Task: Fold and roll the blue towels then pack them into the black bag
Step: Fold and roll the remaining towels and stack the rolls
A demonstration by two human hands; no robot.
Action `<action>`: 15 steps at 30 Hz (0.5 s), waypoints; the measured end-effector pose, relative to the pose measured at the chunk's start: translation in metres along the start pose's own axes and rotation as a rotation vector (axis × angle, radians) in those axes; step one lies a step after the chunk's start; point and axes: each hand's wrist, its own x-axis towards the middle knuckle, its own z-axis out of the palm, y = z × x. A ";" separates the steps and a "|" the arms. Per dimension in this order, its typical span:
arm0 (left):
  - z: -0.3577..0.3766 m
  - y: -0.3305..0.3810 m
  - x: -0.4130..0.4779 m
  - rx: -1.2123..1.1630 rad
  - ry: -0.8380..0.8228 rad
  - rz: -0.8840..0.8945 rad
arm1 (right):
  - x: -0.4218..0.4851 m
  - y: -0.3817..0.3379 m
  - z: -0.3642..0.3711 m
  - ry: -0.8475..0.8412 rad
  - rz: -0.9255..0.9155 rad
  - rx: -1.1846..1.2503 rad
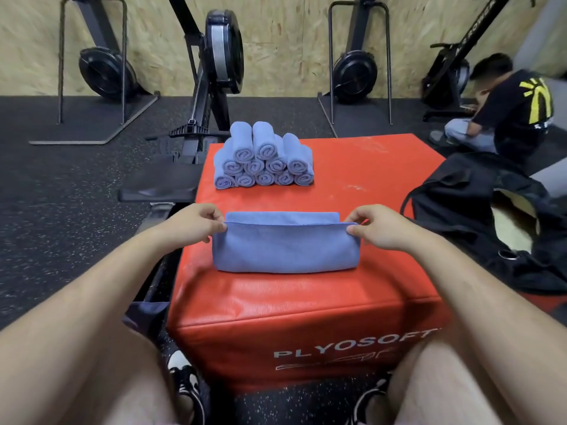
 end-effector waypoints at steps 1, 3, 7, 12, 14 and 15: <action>0.002 -0.001 0.008 0.001 0.026 -0.016 | 0.010 0.000 0.002 0.022 0.008 -0.020; 0.006 -0.004 0.025 -0.001 0.065 -0.053 | 0.028 0.000 0.008 0.050 0.028 -0.048; 0.016 -0.007 0.057 0.013 0.155 -0.112 | 0.063 0.004 0.021 0.064 0.100 -0.078; 0.033 -0.014 0.085 0.104 0.250 -0.128 | 0.092 0.018 0.040 0.090 0.155 -0.108; 0.039 -0.020 0.092 0.127 0.263 -0.125 | 0.100 0.021 0.046 0.125 0.177 -0.127; 0.041 -0.024 0.096 0.163 0.275 -0.113 | 0.104 0.023 0.049 0.147 0.186 -0.135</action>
